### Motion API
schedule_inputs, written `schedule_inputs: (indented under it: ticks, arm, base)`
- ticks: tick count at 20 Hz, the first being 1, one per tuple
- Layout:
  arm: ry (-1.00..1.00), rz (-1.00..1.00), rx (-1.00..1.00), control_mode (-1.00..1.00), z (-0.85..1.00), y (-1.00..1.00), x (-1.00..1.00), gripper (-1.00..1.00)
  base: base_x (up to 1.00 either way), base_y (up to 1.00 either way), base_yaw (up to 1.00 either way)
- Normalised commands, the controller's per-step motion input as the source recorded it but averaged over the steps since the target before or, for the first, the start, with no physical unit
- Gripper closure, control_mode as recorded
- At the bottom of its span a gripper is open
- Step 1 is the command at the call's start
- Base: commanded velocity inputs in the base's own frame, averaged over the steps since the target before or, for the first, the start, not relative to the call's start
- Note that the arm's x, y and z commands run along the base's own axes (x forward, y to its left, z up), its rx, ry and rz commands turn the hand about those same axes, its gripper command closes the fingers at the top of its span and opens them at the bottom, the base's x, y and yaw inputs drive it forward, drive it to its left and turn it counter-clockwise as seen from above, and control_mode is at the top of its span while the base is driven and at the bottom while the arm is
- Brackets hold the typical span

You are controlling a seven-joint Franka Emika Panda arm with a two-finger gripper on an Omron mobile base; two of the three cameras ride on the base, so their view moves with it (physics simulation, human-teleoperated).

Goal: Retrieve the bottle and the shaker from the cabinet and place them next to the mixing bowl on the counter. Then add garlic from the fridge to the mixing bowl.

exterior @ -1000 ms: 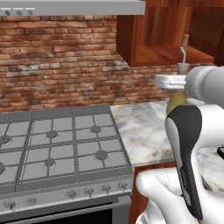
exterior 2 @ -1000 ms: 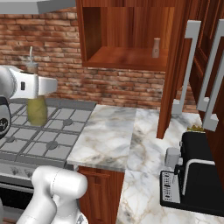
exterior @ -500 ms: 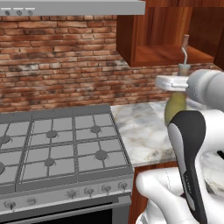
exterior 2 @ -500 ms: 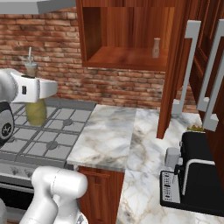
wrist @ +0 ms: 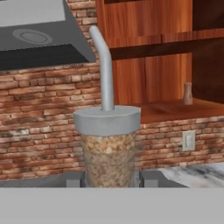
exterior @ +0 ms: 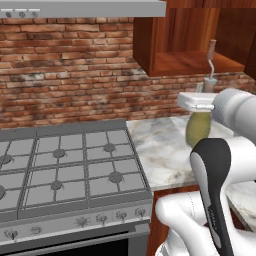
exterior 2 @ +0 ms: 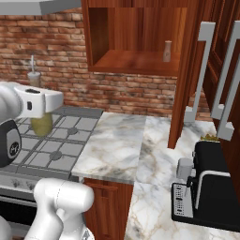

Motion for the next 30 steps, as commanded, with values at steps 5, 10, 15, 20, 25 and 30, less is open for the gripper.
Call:
schedule_inputs:
  ticks: [5,10,15,20,25,30]
  arm:
    - [0.0,0.0,0.0,-1.0,0.0,0.0,0.0,1.0]
    - [0.0,0.0,0.0,-1.0,0.0,0.0,0.0,1.0]
    - [0.0,0.0,0.0,1.0,0.0,0.05,-0.07,1.0]
    - [0.0,0.0,0.0,1.0,0.0,0.0,0.0,1.0]
    - [0.0,0.0,0.0,1.0,0.0,0.0,0.0,1.0]
    - [0.0,0.0,0.0,1.0,0.0,0.0,0.0,1.0]
  base:
    - [0.0,0.0,0.0]
    - [0.0,0.0,0.0]
    - [-0.18,0.13,0.0]
    - [-0.66,0.69,0.02]
    - [-0.62,0.95,0.16]
    - [-0.32,1.0,0.62]
